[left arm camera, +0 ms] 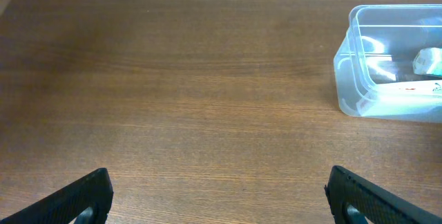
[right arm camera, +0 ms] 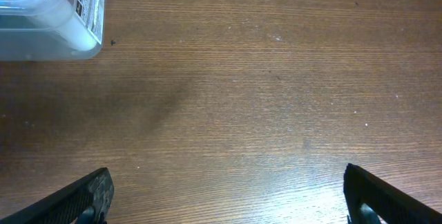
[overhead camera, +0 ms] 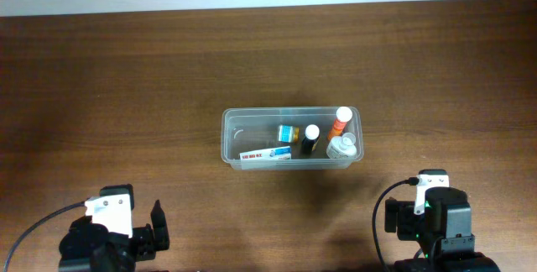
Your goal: Pack container
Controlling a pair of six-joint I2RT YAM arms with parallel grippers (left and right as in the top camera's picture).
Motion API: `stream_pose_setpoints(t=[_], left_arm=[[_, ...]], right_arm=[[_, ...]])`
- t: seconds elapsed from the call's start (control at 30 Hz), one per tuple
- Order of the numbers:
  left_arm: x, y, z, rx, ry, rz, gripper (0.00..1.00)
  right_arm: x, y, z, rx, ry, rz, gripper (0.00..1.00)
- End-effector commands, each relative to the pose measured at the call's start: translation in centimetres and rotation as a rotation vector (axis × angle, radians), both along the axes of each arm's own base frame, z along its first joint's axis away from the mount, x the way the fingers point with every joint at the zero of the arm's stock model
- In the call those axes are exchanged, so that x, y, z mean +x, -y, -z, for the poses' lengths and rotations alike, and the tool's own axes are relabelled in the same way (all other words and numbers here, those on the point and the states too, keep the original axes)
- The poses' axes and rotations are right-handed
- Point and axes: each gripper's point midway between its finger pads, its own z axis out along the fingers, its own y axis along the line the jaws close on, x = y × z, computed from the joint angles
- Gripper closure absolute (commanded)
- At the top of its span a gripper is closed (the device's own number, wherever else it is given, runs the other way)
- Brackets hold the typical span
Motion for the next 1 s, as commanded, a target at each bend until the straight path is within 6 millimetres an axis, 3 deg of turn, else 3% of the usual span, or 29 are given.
stream_pose_setpoints(t=[0.0,0.33,0.7,0.83,0.97], left_arm=[[-0.1,-0.3,0.0,0.0,0.003,-0.02,0.01],[-0.1,-0.3,0.0,0.0,0.004,-0.02,0.01],[-0.1,-0.3,0.0,0.0,0.003,-0.02,0.01],[-0.1,-0.3,0.0,0.0,0.003,-0.02,0.01],[-0.1,-0.3,0.0,-0.001,0.004,-0.019,0.01]], right_arm=[[0.0,0.3,0.0,-0.011,0.006,0.019,0.02],[0.0,0.4,-0.5,-0.009,0.043,0.019,0.02],[-0.5,-0.8,-4.9,0.056,0.382,-0.032,0.02],[0.9,-0.9,-5.1,0.045,0.463,-0.048,0.02],[4.2,-1.4,-4.7,0.056,0.58,-0.069,0.02]])
